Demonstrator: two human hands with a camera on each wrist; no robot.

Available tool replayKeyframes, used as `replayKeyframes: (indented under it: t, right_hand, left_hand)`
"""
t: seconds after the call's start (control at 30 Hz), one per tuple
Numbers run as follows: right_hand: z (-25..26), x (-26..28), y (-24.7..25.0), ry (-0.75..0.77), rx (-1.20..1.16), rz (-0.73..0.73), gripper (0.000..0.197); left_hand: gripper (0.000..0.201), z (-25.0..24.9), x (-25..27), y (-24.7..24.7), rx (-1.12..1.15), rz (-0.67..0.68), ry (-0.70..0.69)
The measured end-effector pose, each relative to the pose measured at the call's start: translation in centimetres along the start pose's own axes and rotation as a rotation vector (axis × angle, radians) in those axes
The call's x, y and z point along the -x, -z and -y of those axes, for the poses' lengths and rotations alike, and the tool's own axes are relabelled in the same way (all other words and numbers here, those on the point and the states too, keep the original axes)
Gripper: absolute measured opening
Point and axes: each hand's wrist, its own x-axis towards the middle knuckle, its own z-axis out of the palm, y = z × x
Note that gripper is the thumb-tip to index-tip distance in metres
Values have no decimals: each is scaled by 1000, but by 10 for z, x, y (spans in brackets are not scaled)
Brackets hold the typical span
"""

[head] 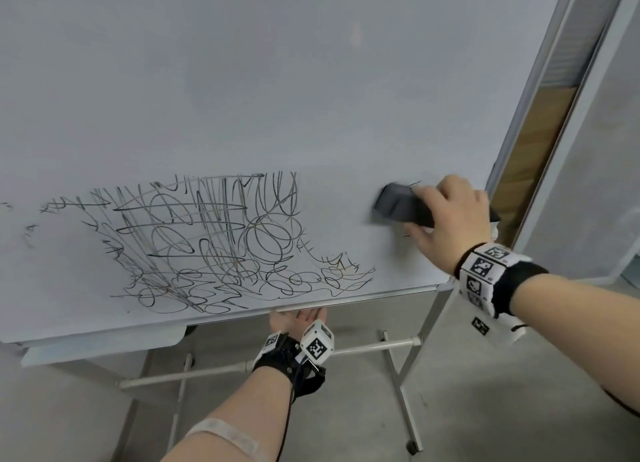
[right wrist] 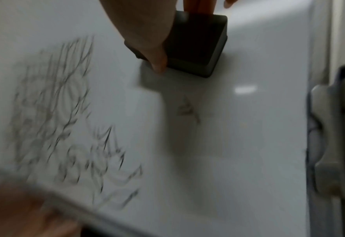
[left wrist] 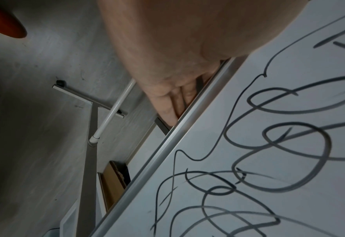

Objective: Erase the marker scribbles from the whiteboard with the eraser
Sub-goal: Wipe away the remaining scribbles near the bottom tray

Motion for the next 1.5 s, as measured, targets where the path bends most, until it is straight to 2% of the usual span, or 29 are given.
replayKeyframes:
  t: [0.1, 0.17, 0.3, 0.4, 0.5, 0.63, 0.73, 0.87, 0.9, 0.97, 1.13, 1.2, 1.27, 1.33, 1.4, 1.5]
  right_hand:
    - [-16, -18, 17, -61, -114, -101, 54]
    - [-15, -14, 11, -46, -136, -90, 53]
    - [1, 37, -35, 116, -70, 195, 55]
    - [2, 54, -49, 133, -40, 263, 55]
    - [-8, 31, -33, 128, -90, 158, 53]
    - [-18, -5, -3, -38, -224, -76, 51]
    - [-18, 4, -9, -97, -239, -57, 52]
    - [-11, 54, -49, 47, -93, 268, 48]
    - [-10, 59, -53, 66, -71, 292, 49]
    - [-5, 52, -52, 55, -92, 209, 50]
    - [31, -14, -17, 65, -228, -157, 51]
    - [50, -26, -15, 132, -238, -204, 53]
    - [62, -18, -29, 270, -201, -141, 54]
    - [65, 10, -59, 426, -125, -4, 54]
    - [57, 45, -87, 520, -27, 117, 51]
    - [42, 71, -101, 603, 49, 143, 40]
  left_hand:
    - [57, 3, 5, -5, 12, -1, -21]
    - [58, 6, 7, -5, -7, -1, -20]
    - [56, 9, 6, 0, -21, 28, 1]
    - [54, 6, 5, 2, -40, 45, 3]
    - [54, 2, 1, 3, -54, 68, 9]
    - [55, 3, -2, 2, -47, 78, -1]
    - [57, 6, -2, 2, -31, 66, -8]
    - [63, 3, -1, 2, -37, 53, 2]
    - [65, 3, -1, 2, -40, 45, -3]
    - [68, 3, -3, 2, -52, 39, -14]
    - [69, 3, -1, 2, -57, 32, -7]
    - [69, 5, 3, 2, -65, 27, -11]
    - [68, 5, 8, 0, -58, 13, -21]
    - [66, 4, 8, 1, -62, 1, -31]
    - [65, 4, 7, 1, -73, 8, -35]
    - [62, 7, 9, 0, -61, 21, -29]
